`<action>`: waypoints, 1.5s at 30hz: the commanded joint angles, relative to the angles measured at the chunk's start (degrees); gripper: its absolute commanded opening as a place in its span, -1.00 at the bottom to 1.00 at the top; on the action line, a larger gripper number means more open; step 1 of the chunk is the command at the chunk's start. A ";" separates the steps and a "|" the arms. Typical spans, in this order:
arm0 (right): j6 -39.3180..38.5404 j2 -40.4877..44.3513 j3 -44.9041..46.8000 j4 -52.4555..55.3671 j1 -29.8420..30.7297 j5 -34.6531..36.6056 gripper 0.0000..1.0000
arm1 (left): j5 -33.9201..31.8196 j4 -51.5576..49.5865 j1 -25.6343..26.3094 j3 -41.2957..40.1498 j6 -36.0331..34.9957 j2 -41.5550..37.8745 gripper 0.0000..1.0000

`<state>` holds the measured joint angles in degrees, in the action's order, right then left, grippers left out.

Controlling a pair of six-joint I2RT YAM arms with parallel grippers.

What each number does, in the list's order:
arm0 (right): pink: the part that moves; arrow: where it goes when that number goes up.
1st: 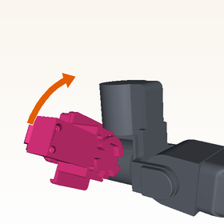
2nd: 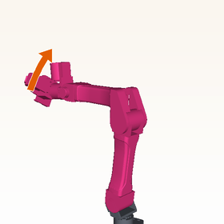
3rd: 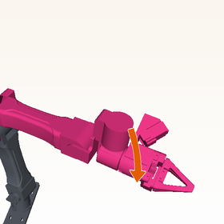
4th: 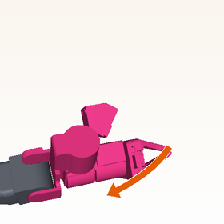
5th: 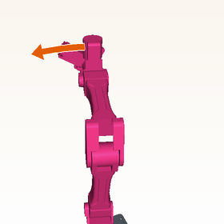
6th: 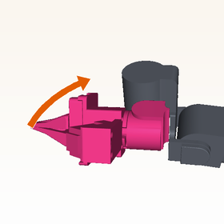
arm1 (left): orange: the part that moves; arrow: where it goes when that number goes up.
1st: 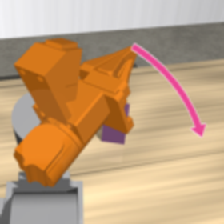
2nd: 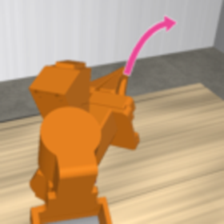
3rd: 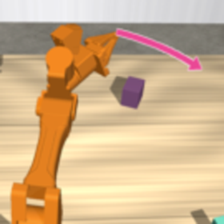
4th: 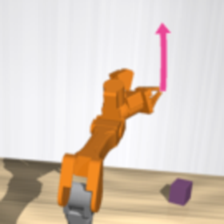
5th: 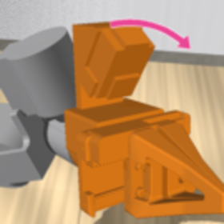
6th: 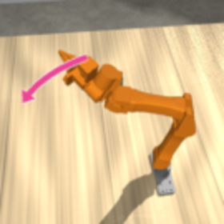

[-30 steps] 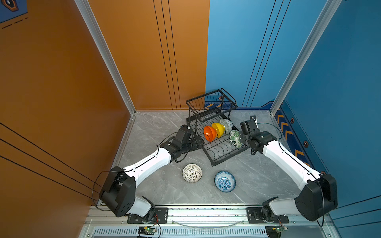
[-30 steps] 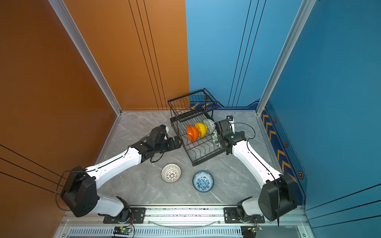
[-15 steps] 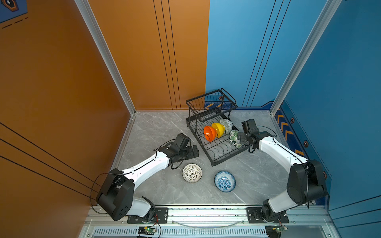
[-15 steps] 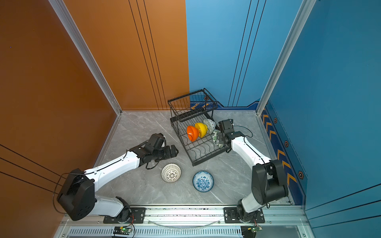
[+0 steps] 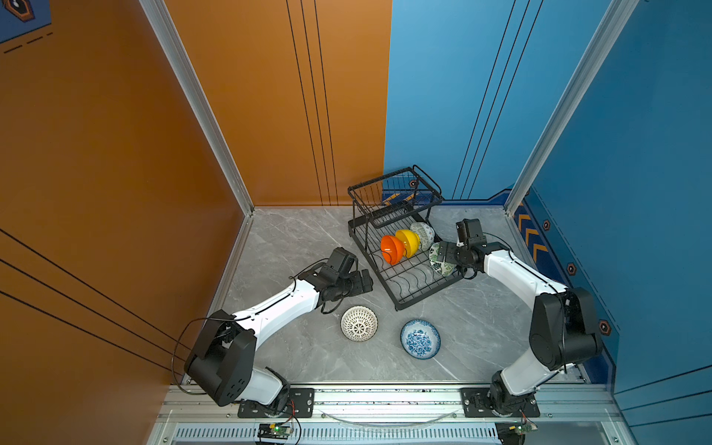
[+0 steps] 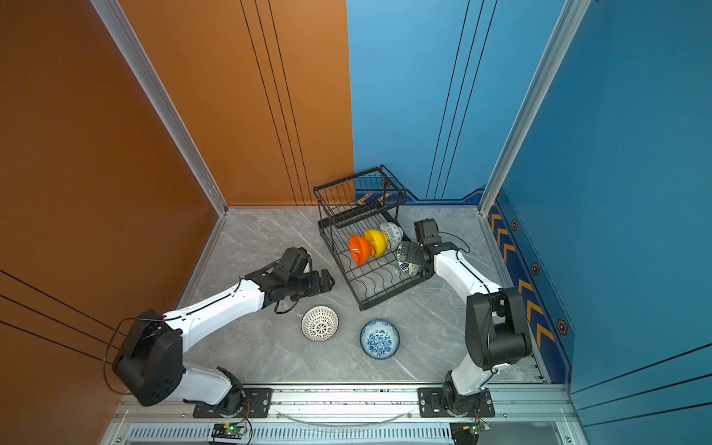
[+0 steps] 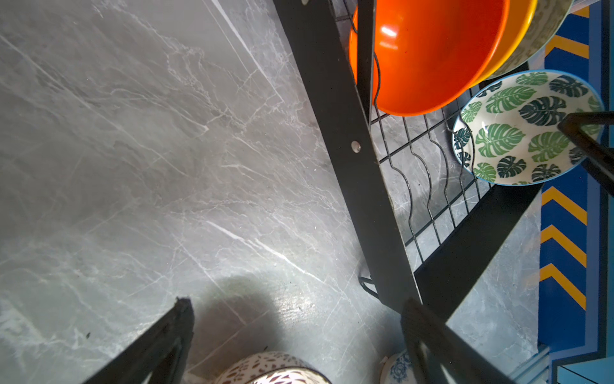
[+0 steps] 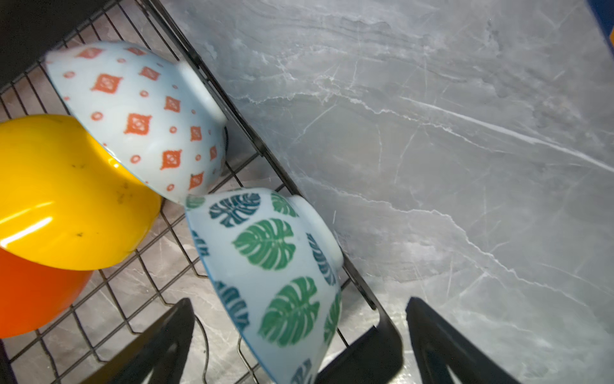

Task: Load bowls into a dish rack
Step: Place the bowl in the dish rack.

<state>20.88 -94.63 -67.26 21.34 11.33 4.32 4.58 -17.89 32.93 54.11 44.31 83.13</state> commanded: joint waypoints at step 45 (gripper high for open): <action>-5.10 -3.89 -1.29 1.78 9.27 14.70 0.49 | 2.46 0.95 -1.11 0.57 -0.96 2.59 0.96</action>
<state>17.23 -97.65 -68.95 21.87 19.94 15.20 6.31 -17.41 31.88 54.46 43.94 85.25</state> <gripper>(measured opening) 0.765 0.981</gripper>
